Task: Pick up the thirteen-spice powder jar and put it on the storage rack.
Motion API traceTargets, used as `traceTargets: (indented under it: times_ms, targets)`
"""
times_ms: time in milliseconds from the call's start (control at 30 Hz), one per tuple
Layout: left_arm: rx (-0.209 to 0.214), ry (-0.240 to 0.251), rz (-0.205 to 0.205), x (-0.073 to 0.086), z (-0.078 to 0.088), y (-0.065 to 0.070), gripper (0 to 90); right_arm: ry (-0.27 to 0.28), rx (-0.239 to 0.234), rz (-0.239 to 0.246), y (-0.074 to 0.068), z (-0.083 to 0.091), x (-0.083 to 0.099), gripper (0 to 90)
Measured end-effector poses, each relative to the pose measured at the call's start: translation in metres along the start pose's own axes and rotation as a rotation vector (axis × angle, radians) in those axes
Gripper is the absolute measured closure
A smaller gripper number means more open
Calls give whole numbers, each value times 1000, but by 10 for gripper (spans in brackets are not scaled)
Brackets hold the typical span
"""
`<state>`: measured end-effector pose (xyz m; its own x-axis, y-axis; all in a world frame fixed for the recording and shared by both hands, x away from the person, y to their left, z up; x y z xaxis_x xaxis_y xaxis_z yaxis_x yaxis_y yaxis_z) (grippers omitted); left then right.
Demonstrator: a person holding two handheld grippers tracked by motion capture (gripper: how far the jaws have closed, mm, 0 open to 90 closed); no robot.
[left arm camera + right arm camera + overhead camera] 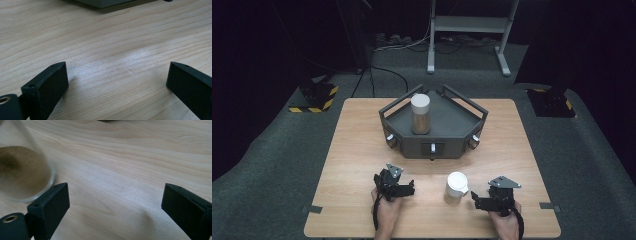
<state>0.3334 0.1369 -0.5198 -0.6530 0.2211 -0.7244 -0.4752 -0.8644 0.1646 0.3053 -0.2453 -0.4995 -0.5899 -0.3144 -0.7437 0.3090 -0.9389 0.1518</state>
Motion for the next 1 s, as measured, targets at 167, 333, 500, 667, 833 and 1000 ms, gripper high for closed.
traceTargets:
  times_ms: [167,333,500,667,833,1000]
  targets:
    - [0,0,0,0,0,0,39,7,-37,31,-8,4,3,92]
    - [1,0,0,0,0,0,38,17,-83,55,-17,10,9,95]
    - [1,0,0,0,0,0,38,37,-129,60,-25,16,12,97]
    - [1,0,0,0,0,0,39,54,-174,50,-35,15,14,98]
    - [0,0,0,0,0,0,39,66,-191,65,-43,15,13,112]
    - [0,0,1,0,0,0,38,88,-207,52,-45,16,8,128]
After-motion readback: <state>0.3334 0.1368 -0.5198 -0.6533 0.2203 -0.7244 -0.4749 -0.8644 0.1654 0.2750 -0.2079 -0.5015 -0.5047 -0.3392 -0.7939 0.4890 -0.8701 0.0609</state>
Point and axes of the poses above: each handheld gripper's, and its own axes: z roughly backward along the jaws, x roughly out of its underside, y roughly to its right, the point moved 10 cm from there along -z, roughly forward along the jaws, and after that the axes turned 14 degrees about x, right-handed, at the moved point
